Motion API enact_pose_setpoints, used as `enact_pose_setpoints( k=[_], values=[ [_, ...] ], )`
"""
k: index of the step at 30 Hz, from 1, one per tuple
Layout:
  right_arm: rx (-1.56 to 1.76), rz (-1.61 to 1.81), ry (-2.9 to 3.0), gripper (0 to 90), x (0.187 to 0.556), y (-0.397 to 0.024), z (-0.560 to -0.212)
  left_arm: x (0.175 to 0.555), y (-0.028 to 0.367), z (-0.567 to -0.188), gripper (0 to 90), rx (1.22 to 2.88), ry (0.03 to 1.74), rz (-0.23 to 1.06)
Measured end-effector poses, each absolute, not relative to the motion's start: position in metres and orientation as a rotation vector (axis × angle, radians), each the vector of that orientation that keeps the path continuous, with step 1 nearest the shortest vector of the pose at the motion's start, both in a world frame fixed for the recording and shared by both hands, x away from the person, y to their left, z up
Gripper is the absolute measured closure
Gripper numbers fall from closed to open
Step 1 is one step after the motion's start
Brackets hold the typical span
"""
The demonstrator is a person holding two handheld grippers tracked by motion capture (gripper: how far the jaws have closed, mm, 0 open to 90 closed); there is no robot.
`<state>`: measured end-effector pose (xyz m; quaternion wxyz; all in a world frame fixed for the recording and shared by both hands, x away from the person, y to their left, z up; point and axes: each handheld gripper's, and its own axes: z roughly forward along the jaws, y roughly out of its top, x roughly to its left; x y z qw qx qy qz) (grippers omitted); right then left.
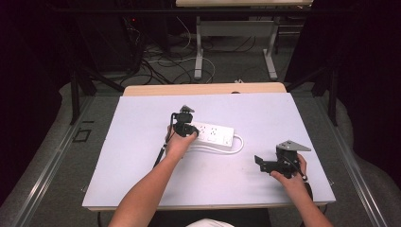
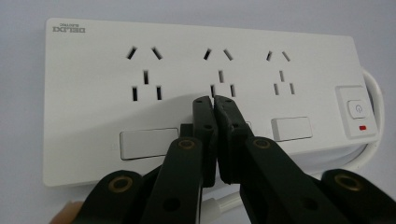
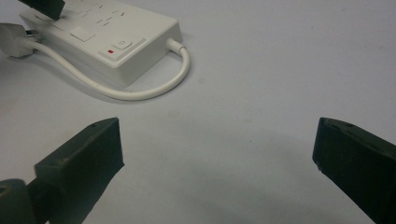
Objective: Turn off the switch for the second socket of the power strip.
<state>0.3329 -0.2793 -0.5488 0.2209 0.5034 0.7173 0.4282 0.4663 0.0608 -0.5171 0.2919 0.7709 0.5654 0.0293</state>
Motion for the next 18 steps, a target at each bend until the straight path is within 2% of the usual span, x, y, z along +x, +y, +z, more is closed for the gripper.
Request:
enact_pose_setpoints(
  k=[18],
  values=[
    [1.389, 1.184, 1.986, 1.0, 0.3333, -0.2787, -0.549, 0.4651, 0.06, -0.5196, 90.0, 2.052, 1.504, 0.107]
  ],
)
